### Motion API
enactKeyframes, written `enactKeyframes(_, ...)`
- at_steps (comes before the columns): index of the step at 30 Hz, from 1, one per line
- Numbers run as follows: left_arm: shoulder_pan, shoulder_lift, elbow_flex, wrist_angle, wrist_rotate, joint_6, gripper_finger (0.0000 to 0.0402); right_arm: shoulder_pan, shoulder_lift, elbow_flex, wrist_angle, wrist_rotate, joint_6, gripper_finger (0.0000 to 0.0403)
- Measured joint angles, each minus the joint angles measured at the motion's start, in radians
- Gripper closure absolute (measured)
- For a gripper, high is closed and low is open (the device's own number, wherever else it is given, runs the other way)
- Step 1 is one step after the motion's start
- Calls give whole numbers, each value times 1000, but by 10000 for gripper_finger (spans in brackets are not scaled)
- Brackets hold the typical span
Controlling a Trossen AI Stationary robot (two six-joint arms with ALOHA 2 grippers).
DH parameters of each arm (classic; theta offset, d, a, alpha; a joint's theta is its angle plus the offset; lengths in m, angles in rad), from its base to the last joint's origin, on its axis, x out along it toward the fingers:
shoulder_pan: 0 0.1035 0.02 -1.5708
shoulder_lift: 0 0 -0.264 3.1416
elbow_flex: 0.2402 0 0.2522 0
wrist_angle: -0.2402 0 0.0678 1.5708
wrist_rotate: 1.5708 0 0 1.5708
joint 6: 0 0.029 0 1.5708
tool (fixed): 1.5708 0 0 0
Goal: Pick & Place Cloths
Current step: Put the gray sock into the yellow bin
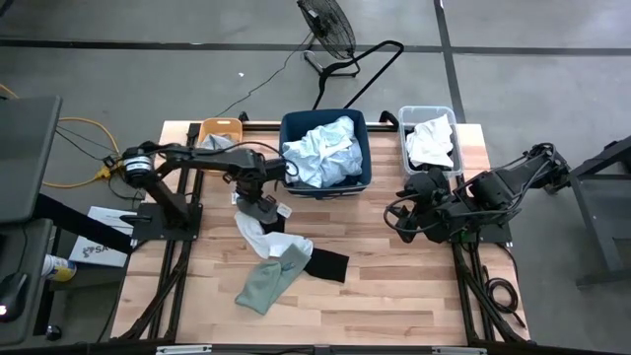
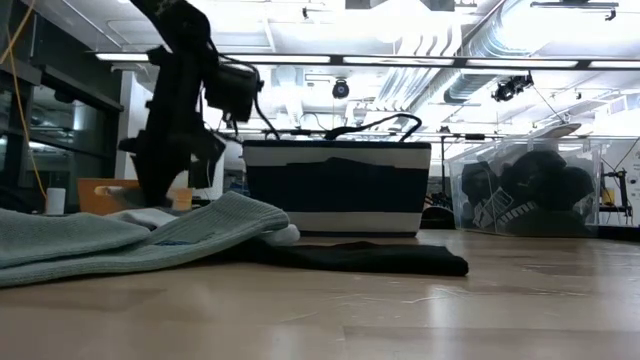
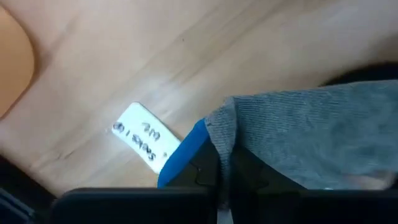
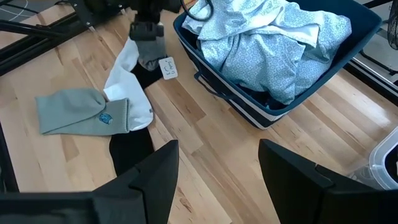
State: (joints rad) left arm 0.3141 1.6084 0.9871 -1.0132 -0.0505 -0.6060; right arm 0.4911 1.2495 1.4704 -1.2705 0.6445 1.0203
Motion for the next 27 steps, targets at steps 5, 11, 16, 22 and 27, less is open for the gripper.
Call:
enactKeyframes(5, 0, -121, 6, -6, 19, -4, 398, 0, 0, 0, -4, 0, -3, 190)
enactKeyframes(11, 0, -265, 77, -120, 14, -8, 399, 0, 0, 0, -5, 1, -3, 190)
enactKeyframes(16, 0, -347, 164, -198, -20, -16, 400, 0, 0, 0, -5, 3, -2, 190)
enactKeyframes(22, 0, -388, 318, -256, -210, -26, 400, 0, 0, 0, -5, 19, -1, 190)
enactKeyframes(27, 0, -389, 471, -374, -461, -20, 400, 0, 0, 0, -4, 37, 7, 190)
